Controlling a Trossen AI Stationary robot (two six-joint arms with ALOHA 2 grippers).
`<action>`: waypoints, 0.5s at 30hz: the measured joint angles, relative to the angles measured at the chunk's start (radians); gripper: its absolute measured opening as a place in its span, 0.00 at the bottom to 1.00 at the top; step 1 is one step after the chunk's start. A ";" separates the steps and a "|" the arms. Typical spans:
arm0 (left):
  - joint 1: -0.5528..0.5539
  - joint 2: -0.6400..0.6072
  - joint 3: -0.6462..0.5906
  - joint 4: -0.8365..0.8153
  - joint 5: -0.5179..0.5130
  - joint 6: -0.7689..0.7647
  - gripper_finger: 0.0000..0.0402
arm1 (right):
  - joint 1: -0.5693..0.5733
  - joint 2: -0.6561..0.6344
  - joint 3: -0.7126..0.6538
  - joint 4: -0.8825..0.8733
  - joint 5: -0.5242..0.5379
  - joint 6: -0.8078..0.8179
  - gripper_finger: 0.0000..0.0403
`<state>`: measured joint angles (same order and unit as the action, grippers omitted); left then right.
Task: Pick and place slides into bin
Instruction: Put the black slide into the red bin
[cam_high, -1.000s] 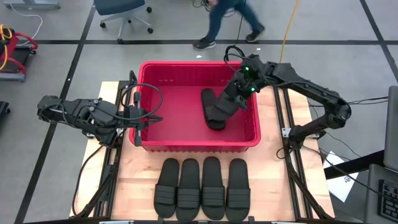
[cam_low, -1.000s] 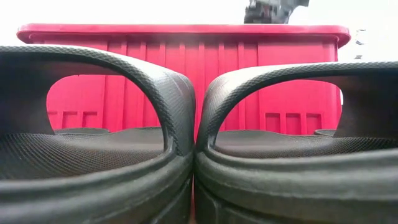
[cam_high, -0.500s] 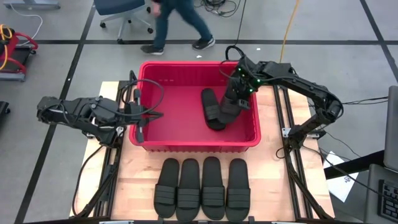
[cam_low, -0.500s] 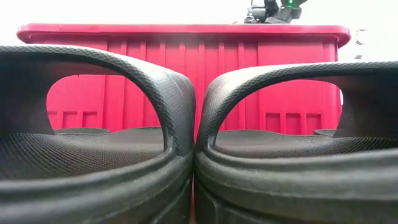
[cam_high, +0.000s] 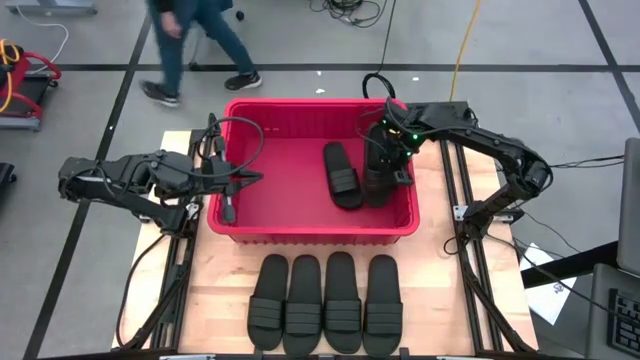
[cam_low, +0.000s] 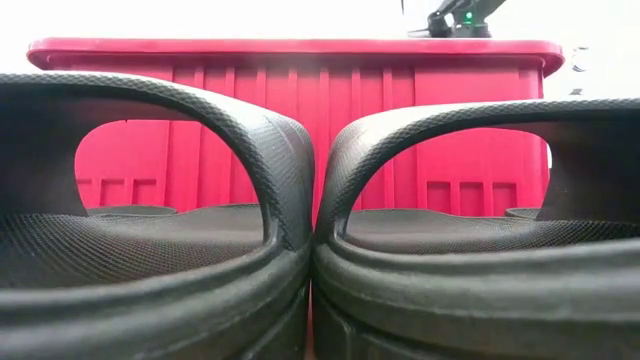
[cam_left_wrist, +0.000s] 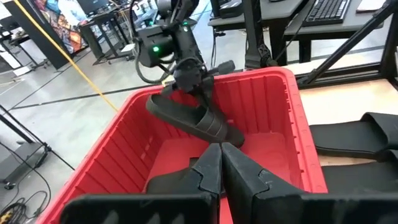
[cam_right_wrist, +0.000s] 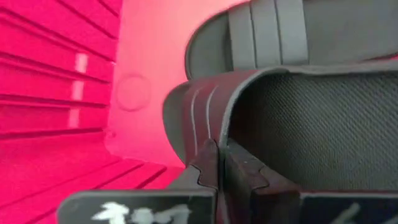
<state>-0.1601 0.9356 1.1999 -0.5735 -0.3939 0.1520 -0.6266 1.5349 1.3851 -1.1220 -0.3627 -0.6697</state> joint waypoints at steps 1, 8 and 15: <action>0.003 0.000 0.000 0.000 0.000 0.000 0.05 | 0.000 0.000 -0.012 0.007 0.023 0.000 0.00; 0.019 0.000 0.000 0.000 0.001 0.000 0.05 | 0.000 0.000 -0.083 0.120 0.047 -0.005 0.00; 0.022 0.000 0.000 0.000 0.001 0.000 0.05 | 0.000 0.002 -0.146 0.236 0.048 0.001 0.00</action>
<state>-0.1379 0.9356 1.2003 -0.5739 -0.3927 0.1523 -0.6266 1.5365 1.2389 -0.8862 -0.3143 -0.6688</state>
